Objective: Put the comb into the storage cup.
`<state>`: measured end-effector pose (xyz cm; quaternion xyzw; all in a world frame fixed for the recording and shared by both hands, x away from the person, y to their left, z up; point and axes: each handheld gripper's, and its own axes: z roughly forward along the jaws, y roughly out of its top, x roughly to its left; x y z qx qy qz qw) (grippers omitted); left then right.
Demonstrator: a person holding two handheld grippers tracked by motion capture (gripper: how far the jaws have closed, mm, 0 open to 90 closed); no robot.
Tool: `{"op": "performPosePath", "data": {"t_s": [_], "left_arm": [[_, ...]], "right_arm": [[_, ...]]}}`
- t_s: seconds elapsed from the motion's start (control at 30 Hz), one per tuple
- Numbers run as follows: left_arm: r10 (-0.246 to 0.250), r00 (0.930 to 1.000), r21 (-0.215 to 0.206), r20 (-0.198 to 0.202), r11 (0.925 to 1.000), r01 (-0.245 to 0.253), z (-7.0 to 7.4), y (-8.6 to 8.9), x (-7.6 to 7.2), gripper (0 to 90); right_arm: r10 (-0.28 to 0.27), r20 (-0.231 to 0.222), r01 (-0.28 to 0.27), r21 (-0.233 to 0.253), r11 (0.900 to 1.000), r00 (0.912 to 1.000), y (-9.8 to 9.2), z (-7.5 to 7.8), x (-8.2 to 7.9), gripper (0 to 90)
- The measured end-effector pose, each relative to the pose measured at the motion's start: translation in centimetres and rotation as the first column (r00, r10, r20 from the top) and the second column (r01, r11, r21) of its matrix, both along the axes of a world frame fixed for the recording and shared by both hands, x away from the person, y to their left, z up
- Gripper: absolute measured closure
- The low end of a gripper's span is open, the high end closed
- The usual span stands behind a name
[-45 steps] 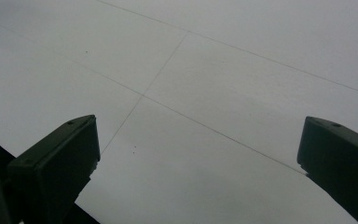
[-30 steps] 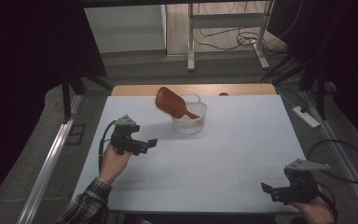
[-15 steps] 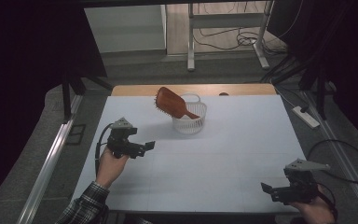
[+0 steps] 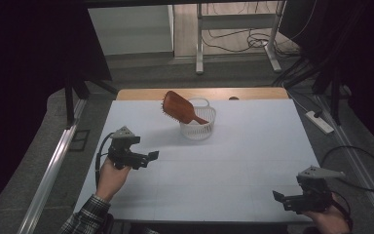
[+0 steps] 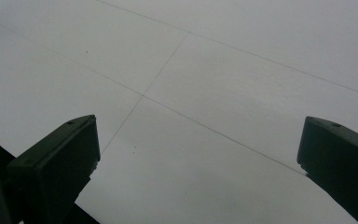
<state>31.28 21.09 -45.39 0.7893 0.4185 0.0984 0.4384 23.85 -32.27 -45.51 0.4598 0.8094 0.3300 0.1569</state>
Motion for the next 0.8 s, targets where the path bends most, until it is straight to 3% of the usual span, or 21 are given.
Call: {"op": "performPosePath", "data": {"t_s": [0.8], "left_arm": [[0.008,0.9999,0.006,-0.01,0.9999,-0.008,-0.4,0.9,-1.8,0.1]], "right_arm": [[0.001,0.0,-0.001,-0.001,1.0,1.0,0.0,0.0,0.0,0.0]]}}
